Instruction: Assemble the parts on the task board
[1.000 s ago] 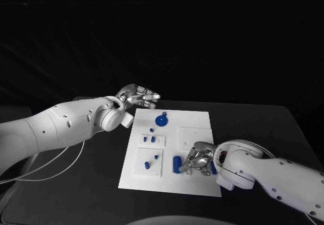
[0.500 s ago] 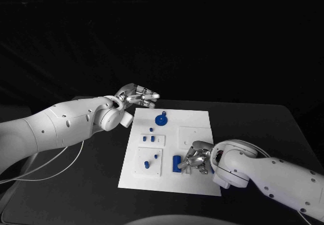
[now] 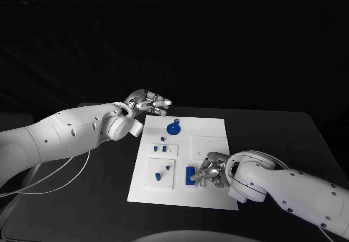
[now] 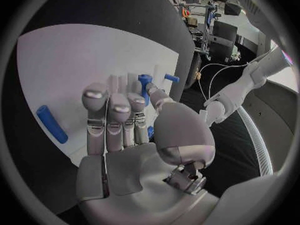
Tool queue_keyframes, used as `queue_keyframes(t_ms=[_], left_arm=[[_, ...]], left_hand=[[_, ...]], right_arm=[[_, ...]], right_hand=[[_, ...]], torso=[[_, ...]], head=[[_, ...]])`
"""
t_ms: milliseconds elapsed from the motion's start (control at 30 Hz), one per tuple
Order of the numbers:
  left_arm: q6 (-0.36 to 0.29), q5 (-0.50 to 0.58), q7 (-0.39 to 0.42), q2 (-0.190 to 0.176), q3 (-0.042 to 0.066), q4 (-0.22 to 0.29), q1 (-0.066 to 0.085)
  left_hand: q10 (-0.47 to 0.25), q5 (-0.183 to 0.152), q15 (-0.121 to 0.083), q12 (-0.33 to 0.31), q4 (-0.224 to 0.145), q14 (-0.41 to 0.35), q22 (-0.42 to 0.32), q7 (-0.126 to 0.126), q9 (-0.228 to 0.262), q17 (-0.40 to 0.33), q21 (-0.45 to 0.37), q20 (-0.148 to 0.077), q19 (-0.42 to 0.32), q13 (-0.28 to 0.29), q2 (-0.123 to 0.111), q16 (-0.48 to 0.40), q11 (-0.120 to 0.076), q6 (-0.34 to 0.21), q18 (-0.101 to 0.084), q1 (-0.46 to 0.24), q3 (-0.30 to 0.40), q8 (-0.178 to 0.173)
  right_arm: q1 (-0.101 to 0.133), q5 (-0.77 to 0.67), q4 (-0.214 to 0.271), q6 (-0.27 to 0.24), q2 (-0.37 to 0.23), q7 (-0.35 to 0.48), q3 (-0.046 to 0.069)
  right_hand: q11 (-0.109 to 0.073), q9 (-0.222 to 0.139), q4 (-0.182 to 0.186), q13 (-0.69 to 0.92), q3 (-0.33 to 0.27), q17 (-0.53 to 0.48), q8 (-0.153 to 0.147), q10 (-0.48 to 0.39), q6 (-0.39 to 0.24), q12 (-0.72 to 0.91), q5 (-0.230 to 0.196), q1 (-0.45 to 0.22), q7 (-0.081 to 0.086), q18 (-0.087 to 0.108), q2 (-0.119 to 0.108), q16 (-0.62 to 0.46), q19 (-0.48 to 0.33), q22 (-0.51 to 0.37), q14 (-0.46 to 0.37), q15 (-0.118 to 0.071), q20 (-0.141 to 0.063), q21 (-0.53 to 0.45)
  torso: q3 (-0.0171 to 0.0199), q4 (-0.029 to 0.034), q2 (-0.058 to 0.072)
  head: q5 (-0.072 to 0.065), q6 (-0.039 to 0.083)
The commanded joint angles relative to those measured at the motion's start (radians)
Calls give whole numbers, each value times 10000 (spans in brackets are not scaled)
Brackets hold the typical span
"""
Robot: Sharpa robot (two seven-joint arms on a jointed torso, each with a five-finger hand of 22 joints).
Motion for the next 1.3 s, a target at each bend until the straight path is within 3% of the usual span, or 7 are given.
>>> queue_keyframes(t_ms=[33,233,533,667,1033,1133,1300], left_arm=[[149,-24,51,15,5,8,5],[135,-24,67,6,5,7,5],[109,-22,99,-8,5,16,4],[104,-22,107,-11,4,20,4],[103,-22,113,-34,3,42,3],[106,-22,116,-37,2,45,2],[111,-22,120,-35,1,55,1]], left_hand=[[-62,36,-23,-35,52,1,-15,-15,12,17,38,-17,40,8,94,-22,-18,-21,-76,-19,-23,-1],[-62,36,-23,-35,51,0,-17,-15,12,17,40,-17,40,8,97,-22,-17,-22,-77,-21,-27,-1],[-62,39,-22,-33,48,-2,-31,-15,12,17,47,-15,39,9,109,-22,-17,-25,-77,-31,-48,0],[-62,39,-22,-33,48,-2,-31,-15,12,17,47,-15,39,9,109,-22,-17,-25,-77,-31,-48,0],[-46,20,-23,-33,44,-1,-51,-19,12,18,61,-17,39,9,109,-22,-21,-11,-77,-40,-52,0],[-46,20,-23,-33,44,-1,-51,-19,12,18,61,-17,39,9,109,-22,-21,-11,-77,-40,-52,0],[-46,20,-23,-33,44,-1,-51,-19,12,18,61,-17,39,9,109,-22,-21,-11,-77,-40,-52,0]], right_arm=[[-46,-44,46,-253,-99,173,-29],[-50,312,297,-640,-499,748,180],[-47,688,498,-199,-1258,1129,1163],[-43,731,364,341,-1671,1081,1428],[-198,-412,164,1752,-2475,66,1578],[-328,-689,244,2021,-2548,-156,1578],[-542,-976,287,2230,-2525,-299,1563]], right_hand=[[-34,-8,50,10,-118,-30,33,63,-15,-61,128,-146,-7,-72,-98,13,566,636,1,-71,-62,-24],[53,-408,357,92,-749,-79,26,23,-364,51,473,-151,159,-26,-168,-35,570,603,-8,-44,-43,-55],[77,-916,601,111,-1223,-72,27,-7,-341,104,503,37,199,9,-137,-25,569,591,-13,-32,-21,-23],[71,-981,441,115,-1157,-76,26,-18,-344,109,555,233,197,10,-73,-34,566,586,-16,-44,-30,-36],[172,-1541,404,42,-1109,-168,23,-176,-636,-57,-141,16,364,50,-169,-199,545,543,-52,2,0,-193],[257,-2098,1027,-32,-827,-205,25,-260,-870,-158,-527,-123,488,110,-552,-283,542,509,-53,74,74,-327],[288,-2399,2962,-155,-610,-215,31,-301,-880,-241,-970,-69,527,136,-1446,-380,549,495,-45,86,98,-442]], torso=[[6,-1,-1],[11,-18,-3],[30,-38,1],[16,-14,-5],[11,-18,-3],[7,-9,-6],[3,12,0]], head=[[-12,23],[-38,57],[-138,96],[-291,131],[-533,56],[-557,36],[-580,42]])
